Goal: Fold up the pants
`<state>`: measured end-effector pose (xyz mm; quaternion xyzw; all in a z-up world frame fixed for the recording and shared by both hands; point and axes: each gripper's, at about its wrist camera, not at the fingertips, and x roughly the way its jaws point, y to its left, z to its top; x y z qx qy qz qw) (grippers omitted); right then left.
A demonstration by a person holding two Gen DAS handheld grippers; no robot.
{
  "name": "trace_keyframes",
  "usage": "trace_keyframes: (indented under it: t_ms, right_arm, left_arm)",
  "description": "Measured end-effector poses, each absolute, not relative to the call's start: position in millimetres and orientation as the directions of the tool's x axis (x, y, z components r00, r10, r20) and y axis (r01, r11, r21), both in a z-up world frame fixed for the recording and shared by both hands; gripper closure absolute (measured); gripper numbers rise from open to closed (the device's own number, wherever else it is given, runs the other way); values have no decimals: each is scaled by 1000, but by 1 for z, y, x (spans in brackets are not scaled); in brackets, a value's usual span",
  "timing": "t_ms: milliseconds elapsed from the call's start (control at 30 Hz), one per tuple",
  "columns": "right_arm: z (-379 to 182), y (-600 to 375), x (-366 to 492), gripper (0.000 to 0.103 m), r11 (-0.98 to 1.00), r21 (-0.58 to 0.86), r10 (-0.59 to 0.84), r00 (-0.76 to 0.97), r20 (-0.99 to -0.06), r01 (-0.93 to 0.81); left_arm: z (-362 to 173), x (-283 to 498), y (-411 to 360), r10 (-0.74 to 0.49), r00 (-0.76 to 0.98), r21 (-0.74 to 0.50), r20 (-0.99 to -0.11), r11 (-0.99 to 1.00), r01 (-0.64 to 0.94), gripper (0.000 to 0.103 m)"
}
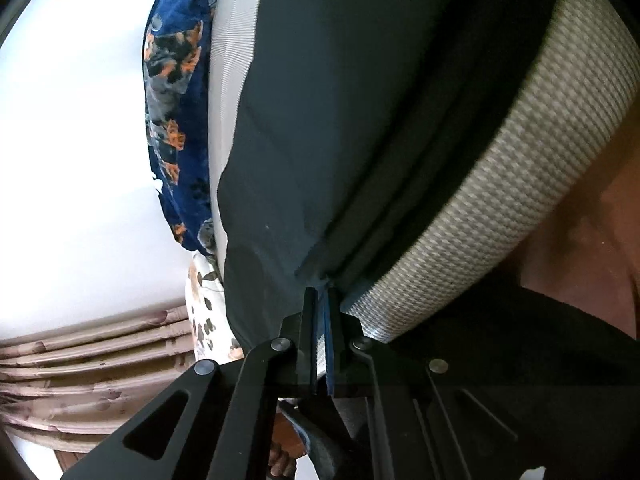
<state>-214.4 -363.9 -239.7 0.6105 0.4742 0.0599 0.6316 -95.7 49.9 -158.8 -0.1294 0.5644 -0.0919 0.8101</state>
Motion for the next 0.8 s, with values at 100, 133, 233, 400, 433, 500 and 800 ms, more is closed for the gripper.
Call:
trace_keyframes:
  t_ms: [100, 133, 233, 400, 433, 500, 800]
  right_arm:
    - [-236, -364, -209, 95, 197, 860, 678, 568, -466, 470]
    - [-236, -364, -208, 94, 187, 862, 676, 575, -460, 470]
    - [-238, -364, -199, 90, 182, 862, 675, 577, -460, 474]
    - [-244, -356, -186, 63, 148, 862, 689, 575, -441, 485]
    - [-244, -356, -184, 63, 151, 859, 685, 575, -448, 489]
    - [-246, -353, -181, 61, 119, 856, 691, 577, -435, 503]
    - [-254, -355, -189, 79, 76, 847, 663, 608, -437, 526]
  left_arm:
    - [-159, -95, 50, -295, 346, -314, -891, 949, 1, 26]
    - [-159, -95, 50, -294, 345, -313, -891, 950, 0, 26]
    - [-159, -96, 49, -292, 346, -311, -892, 950, 1, 26]
    - [-158, -96, 48, -290, 342, -307, -894, 952, 5, 26]
    - [-159, -96, 48, -290, 342, -308, -894, 952, 3, 26]
    - [-159, -97, 48, -290, 341, -308, -894, 951, 3, 26]
    - [-160, -96, 49, -293, 339, -311, -894, 951, 4, 24]
